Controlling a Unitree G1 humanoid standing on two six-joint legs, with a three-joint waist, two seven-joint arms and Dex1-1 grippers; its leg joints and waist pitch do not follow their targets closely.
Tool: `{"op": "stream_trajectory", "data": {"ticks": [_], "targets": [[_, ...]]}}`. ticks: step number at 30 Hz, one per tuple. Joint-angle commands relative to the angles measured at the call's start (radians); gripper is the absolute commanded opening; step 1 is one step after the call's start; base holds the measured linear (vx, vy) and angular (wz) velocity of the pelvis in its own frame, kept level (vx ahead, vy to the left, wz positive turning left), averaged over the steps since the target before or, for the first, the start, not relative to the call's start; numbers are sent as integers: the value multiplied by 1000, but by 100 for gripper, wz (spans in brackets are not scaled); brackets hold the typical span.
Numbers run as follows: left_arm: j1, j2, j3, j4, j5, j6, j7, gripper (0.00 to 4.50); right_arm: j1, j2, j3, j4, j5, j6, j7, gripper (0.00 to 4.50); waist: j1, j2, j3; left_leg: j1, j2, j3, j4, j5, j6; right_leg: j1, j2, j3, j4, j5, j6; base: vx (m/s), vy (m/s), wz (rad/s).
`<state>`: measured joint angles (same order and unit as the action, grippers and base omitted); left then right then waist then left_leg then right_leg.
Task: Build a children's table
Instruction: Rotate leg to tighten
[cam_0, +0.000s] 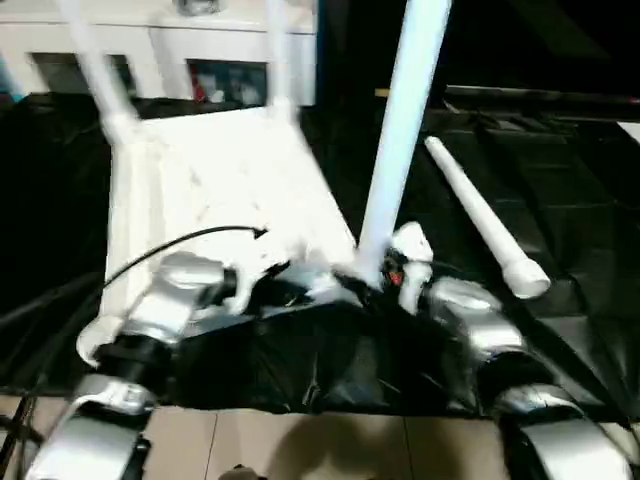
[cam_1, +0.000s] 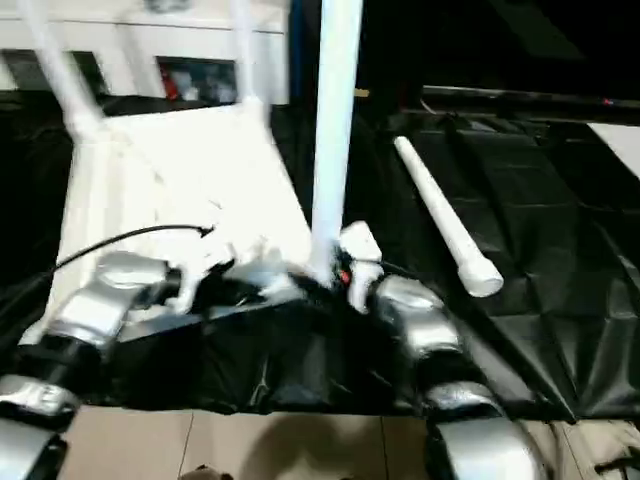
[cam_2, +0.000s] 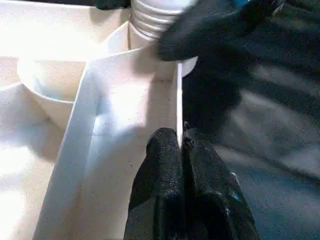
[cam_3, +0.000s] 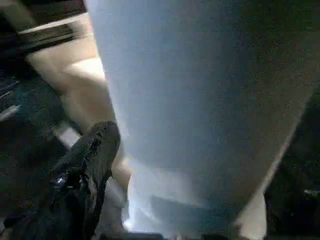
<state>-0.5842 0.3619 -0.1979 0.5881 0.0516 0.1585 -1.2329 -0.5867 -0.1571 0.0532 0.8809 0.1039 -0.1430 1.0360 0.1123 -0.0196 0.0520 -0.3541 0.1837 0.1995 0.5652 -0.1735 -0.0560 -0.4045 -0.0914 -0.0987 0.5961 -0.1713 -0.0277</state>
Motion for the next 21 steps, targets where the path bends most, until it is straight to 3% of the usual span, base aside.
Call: {"op": "stream_trajectory", "data": {"ticks": [1,9,14,21], "targets": [[-38,-31,-34,15,-28,-36,-14,0,16,41,140,-70,14,39,231,385,5,-2,-64,7,59,-20,-55,-206,85,53,-72,58,-62,-210,-224,0,0,0],[-59,-2,-48,58,-14,-72,-78,0,21,9,183,-98,9,97,371,325,25,-6,-60,12,63,-23,-60,-240,48,48,-81,62,-73,-332,-185,0,0,0],[-63,5,-52,79,-16,-91,-108,0,36,-8,206,-139,4,131,409,287,29,-7,-62,10,62,-24,-60,-221,45,49,-80,61,-69,-310,-181,0,0,0],[-69,-7,-39,100,-9,-74,-45,0,44,19,154,-136,10,141,310,274,30,-8,-61,11,60,-23,-60,-227,39,46,-80,61,-73,-334,-175,0,0,0]]}}
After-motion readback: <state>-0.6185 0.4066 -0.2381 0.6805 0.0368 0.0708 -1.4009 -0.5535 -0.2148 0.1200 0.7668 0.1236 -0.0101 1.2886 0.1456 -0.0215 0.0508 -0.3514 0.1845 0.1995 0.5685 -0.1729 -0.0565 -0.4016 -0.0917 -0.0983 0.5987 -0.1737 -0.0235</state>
